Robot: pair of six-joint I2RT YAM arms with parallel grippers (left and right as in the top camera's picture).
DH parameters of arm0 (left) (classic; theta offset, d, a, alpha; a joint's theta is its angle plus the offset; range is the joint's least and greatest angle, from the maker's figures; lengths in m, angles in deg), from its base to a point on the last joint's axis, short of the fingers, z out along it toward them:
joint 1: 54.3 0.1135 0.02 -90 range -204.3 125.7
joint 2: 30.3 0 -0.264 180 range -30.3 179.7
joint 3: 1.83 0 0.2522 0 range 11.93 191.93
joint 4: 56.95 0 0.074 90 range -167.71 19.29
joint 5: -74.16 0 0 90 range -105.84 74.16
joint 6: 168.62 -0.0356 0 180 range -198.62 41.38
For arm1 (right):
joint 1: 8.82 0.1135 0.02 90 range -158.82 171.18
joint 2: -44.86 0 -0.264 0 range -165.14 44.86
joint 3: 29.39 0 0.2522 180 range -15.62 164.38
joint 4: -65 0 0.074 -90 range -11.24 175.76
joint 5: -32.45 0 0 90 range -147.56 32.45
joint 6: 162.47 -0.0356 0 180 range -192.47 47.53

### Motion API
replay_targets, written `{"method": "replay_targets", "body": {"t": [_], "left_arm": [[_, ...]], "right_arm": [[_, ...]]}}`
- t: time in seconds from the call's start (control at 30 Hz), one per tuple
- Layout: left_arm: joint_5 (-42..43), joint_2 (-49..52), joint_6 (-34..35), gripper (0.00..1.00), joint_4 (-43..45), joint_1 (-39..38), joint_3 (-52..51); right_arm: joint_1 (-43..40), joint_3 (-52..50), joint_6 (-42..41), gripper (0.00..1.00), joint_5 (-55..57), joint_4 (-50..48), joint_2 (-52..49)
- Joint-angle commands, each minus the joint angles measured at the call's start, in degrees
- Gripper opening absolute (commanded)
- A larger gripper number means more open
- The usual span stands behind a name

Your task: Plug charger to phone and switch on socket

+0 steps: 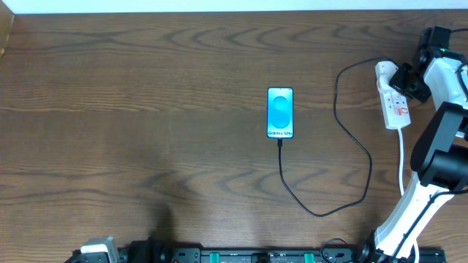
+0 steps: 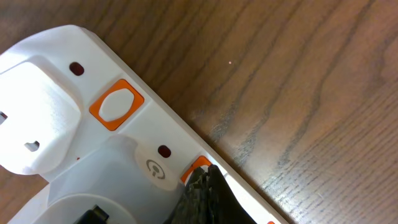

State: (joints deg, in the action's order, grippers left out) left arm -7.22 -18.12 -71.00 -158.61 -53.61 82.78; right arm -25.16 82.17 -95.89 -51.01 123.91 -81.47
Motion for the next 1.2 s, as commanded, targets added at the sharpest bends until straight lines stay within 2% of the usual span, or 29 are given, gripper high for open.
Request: {"method": "replay_targets", "body": {"t": [0.0,0.3,0.87,1.17], "left_arm": [[-0.5,-0.3,-0.5,0.74,0.0,-0.2,0.2],[-0.5,-0.4,-0.5,0.75,0.0,-0.2,0.2],[-0.5,-0.4,-0.5,0.75,0.0,-0.2,0.2],[-0.5,-0.4,-0.5,0.74,0.0,-0.2,0.2]], "right_arm": [[3.7,0.1,0.6,0.01,-7.7,0.5,-0.2],[4.5,-0.7,0.3,0.01,-13.9,0.5,-0.4],[4.4,-5.9,-1.1,0.01,-18.9,-1.2,-0.4],[1.9,-5.8,-1.2,0.01,-0.2,2.8,2.8]]}}
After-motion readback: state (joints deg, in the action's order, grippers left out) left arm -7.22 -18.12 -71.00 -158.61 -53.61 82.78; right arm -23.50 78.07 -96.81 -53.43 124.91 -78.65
